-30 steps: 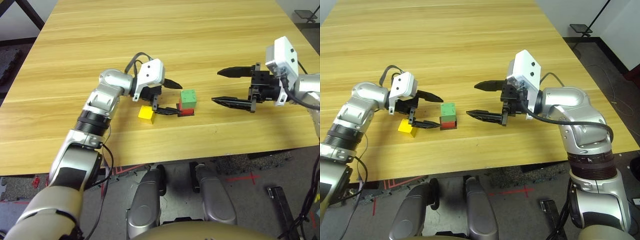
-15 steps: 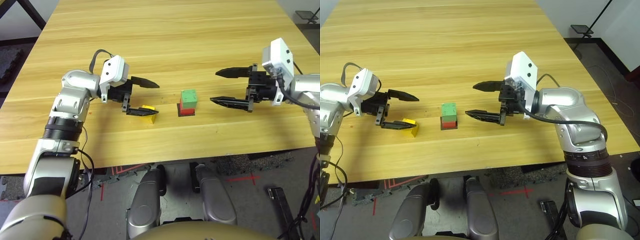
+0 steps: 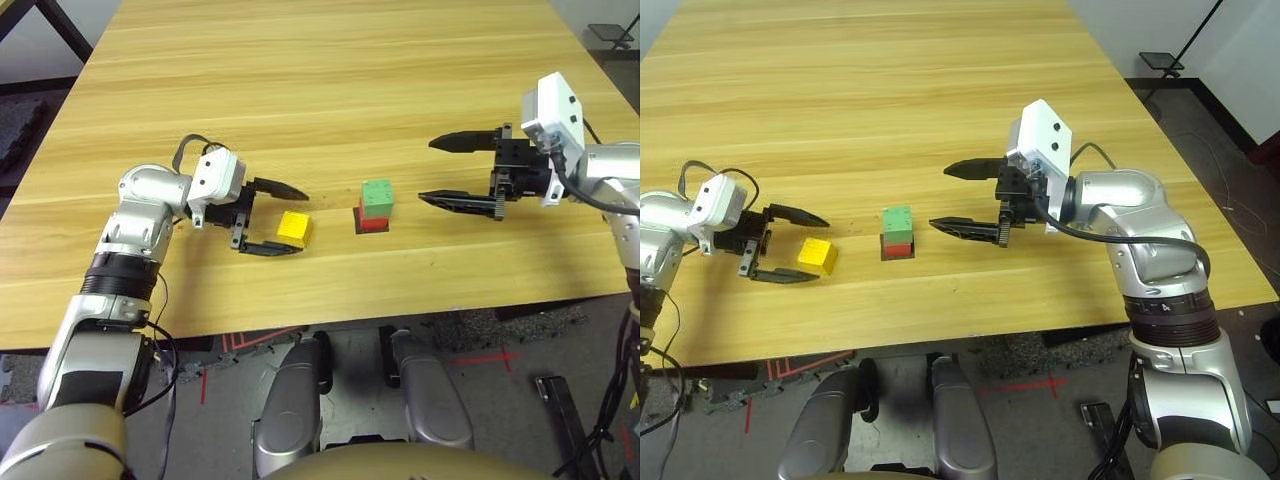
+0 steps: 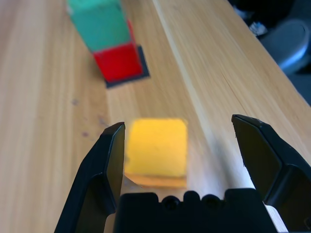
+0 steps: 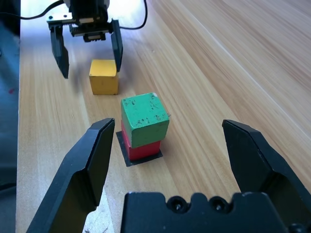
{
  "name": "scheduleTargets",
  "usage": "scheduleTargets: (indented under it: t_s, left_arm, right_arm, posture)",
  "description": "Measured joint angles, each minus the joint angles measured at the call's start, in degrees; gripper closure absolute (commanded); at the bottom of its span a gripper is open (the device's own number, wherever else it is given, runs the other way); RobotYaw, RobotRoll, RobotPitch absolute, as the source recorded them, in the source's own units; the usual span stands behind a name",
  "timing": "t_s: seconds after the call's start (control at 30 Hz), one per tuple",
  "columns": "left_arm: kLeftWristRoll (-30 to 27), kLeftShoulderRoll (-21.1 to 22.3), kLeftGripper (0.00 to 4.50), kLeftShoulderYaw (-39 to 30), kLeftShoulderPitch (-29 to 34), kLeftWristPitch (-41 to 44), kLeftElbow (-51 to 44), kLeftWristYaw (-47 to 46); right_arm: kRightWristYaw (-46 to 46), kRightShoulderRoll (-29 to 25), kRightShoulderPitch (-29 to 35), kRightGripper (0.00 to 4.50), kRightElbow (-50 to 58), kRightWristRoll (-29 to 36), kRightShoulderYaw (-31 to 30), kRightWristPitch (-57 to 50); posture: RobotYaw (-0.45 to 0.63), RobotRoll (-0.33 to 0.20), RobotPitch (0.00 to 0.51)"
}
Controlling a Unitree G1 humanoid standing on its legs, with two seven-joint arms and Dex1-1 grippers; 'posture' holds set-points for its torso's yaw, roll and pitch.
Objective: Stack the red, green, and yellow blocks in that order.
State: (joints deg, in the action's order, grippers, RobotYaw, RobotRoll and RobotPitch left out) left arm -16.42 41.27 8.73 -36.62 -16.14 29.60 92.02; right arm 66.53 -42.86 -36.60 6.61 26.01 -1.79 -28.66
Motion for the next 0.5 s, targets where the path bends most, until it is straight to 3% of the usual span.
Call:
scheduleTargets:
  t_s: [0.33,0.5]
  left_arm:
    - [4.09,-5.29,0.01,0.73,-4.91,-5.88,11.29,0.01]
    - [4.50,-6.82,0.01,0.76,-6.30,-6.33,12.52,0.03]
  right_arm:
    - [0.27,-0.24,0.16,0.00,1.21,0.03,0.04,-0.85]
    - [0.18,-0.24,0.31,0.00,1.36,0.03,0.06,-1.15]
  posture:
    - [0.16,-0.006,0.211]
    - [0.14,-0.005,0.215]
